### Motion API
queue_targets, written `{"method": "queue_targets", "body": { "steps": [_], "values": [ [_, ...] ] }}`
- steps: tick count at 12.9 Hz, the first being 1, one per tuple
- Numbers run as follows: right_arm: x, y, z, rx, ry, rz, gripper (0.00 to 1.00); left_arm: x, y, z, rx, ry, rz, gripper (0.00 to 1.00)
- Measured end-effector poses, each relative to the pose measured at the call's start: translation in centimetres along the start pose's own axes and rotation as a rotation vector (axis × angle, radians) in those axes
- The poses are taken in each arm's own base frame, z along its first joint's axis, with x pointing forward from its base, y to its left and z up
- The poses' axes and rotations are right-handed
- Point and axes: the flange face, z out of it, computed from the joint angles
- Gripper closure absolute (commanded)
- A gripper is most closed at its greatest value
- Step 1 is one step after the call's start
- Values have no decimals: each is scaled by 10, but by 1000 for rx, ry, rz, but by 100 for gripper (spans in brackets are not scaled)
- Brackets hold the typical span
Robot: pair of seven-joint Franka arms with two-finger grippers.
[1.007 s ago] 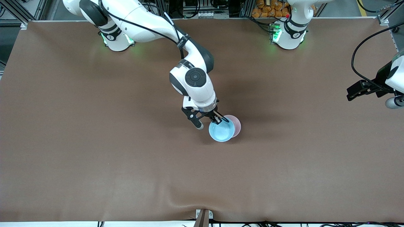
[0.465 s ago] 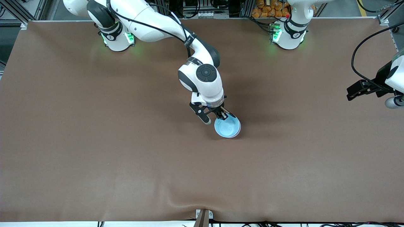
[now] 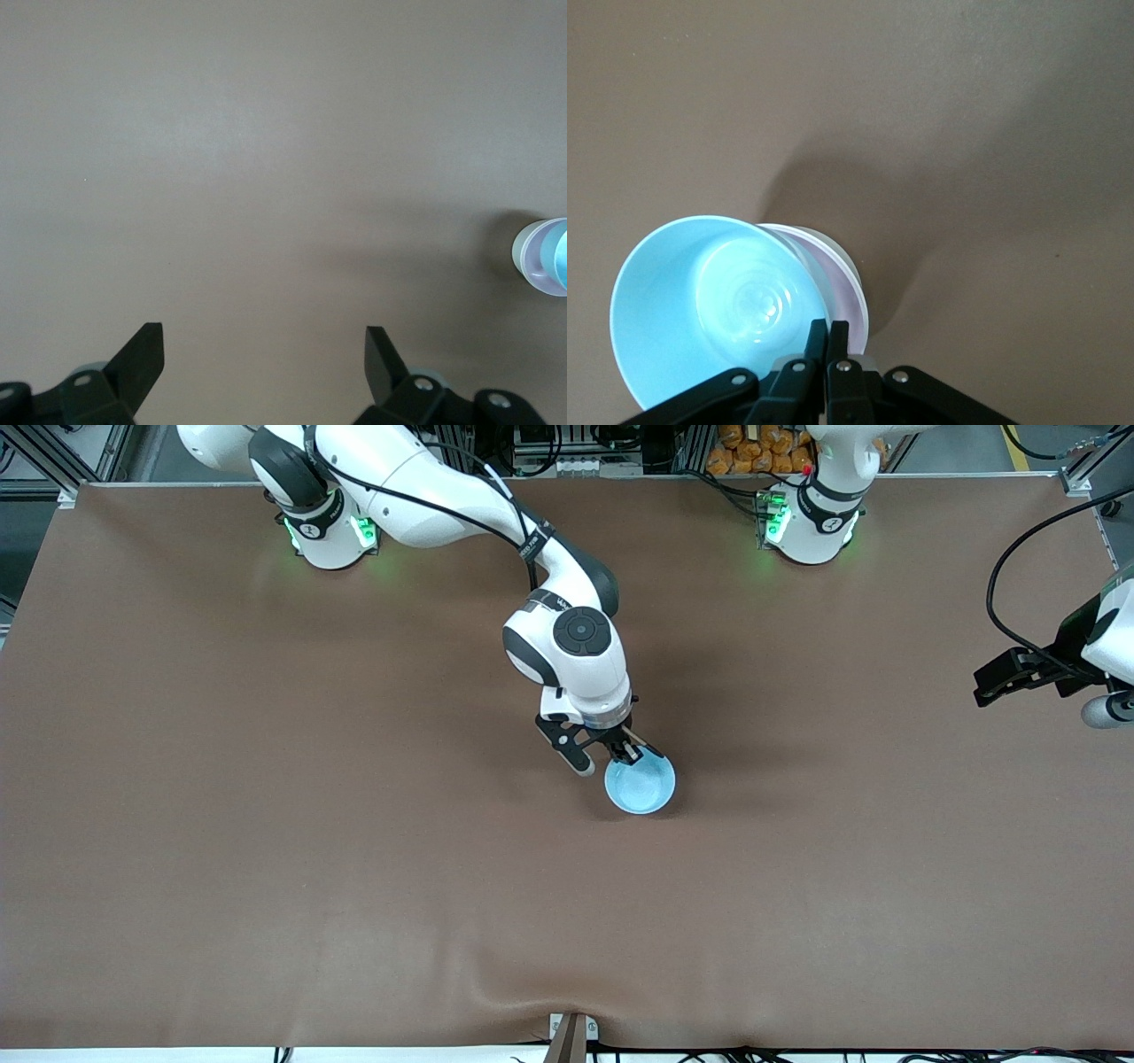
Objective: Stack pink and blue bowls on white bowl
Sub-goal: 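Lower the blue bowl into the pink bowl and open the right gripper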
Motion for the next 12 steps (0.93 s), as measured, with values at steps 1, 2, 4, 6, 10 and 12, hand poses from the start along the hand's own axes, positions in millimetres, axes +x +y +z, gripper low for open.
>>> {"method": "queue_targets", "body": {
  "steps": [1, 2, 4, 6, 10, 12],
  "values": [
    [-4, 2, 4, -5, 2, -6, 100, 0, 0, 0, 0, -1, 0, 0],
    [-7, 4, 9, -11, 5, -11, 100, -1, 0, 1, 1, -2, 0, 0],
    [-8, 6, 14, -17, 9, -8, 100, -1, 0, 1, 1, -3, 0, 0],
    [-8, 7, 20, -24, 11, -2, 17, -1, 0, 1, 1, -3, 0, 0],
    [-5, 5, 20, -22, 17, 1, 0, -2, 0, 1, 1, -2, 0, 0],
    [1, 0, 9, -28, 26, 8, 0, -2, 0, 1, 1, -2, 1, 0]
  ]
}}
